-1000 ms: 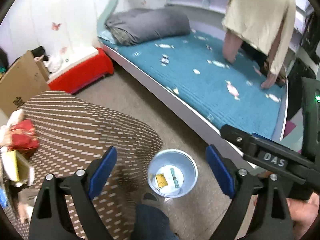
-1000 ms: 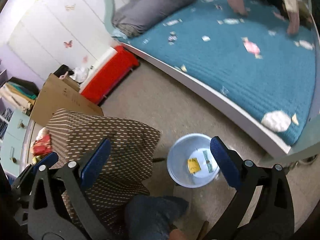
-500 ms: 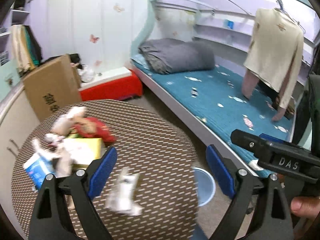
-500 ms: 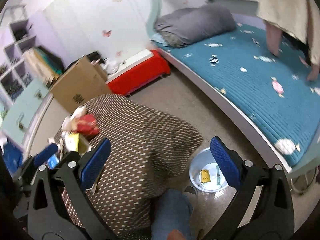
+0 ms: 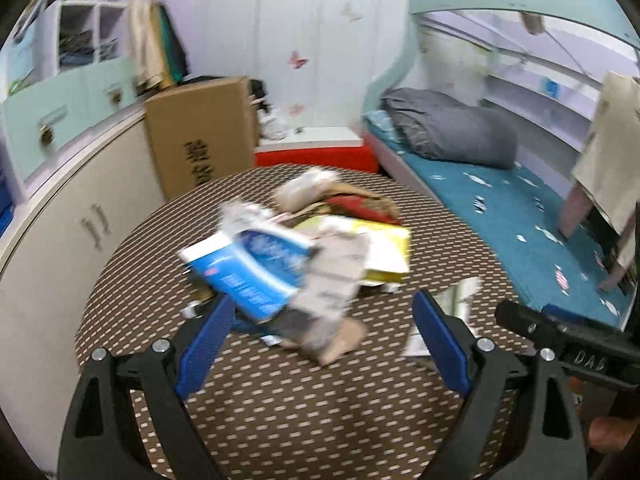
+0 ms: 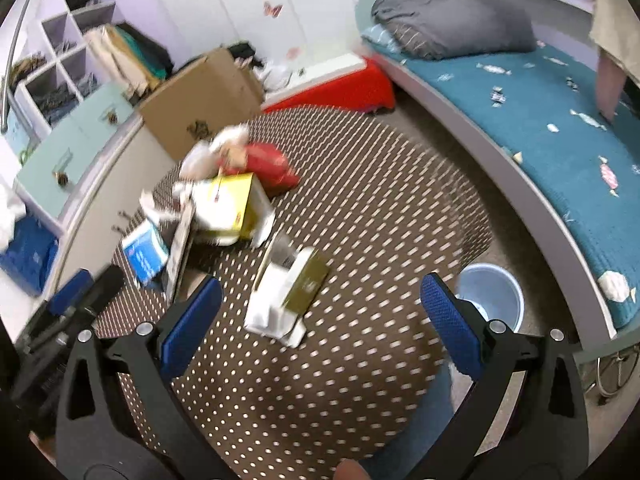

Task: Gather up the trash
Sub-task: 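Move both tools back over the table, then grasp the blue-white medicine box with the left gripper while the right grasps a white carton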

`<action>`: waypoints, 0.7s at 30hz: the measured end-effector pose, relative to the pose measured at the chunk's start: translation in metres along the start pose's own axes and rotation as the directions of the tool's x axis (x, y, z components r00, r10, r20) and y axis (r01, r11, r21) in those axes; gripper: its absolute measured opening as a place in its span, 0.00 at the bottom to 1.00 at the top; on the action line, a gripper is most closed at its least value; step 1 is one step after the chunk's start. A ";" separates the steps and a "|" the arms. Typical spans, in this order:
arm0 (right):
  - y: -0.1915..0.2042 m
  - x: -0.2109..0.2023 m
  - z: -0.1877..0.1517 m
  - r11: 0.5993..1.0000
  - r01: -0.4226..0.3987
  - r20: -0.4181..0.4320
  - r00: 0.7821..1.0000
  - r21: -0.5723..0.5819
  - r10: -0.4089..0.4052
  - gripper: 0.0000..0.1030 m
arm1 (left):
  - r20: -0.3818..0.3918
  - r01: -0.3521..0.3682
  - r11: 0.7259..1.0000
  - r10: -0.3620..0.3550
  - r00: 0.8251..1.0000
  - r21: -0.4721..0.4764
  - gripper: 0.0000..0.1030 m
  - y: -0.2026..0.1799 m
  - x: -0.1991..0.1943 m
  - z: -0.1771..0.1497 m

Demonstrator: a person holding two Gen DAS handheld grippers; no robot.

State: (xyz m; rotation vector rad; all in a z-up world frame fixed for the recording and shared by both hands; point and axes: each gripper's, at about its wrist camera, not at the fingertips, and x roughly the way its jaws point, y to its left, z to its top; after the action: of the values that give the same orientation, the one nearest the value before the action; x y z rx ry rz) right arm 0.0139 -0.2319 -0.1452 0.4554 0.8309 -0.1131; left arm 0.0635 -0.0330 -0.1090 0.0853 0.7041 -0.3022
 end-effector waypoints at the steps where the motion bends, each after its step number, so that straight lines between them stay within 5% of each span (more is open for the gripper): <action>1: 0.005 0.006 -0.002 1.000 0.002 -0.009 1.000 -0.003 -0.002 0.94 | -0.002 -0.008 1.000 0.008 1.000 -0.008 0.86 0.006 0.001 -0.003; 9: 0.029 0.057 -0.006 0.998 0.051 -0.065 0.996 -0.030 -0.053 0.88 | -0.019 -0.067 0.997 0.066 0.998 -0.046 0.86 0.038 0.009 -0.008; 12: 0.035 0.066 -0.005 0.993 0.096 -0.064 0.993 -0.068 -0.100 0.53 | -0.021 -0.086 0.996 0.085 0.996 -0.039 0.86 0.040 0.019 -0.001; 21: 0.024 0.051 0.003 0.996 0.034 -0.024 0.999 -0.086 -0.037 0.46 | -0.064 -0.161 0.984 0.167 0.984 0.081 0.86 0.020 0.074 0.017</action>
State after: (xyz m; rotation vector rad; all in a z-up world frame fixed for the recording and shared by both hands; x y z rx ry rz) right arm 0.0569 -0.2079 -0.1728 0.3620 0.8660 -0.1042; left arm 0.1333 -0.0354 -0.1451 0.2263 0.7511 -0.1684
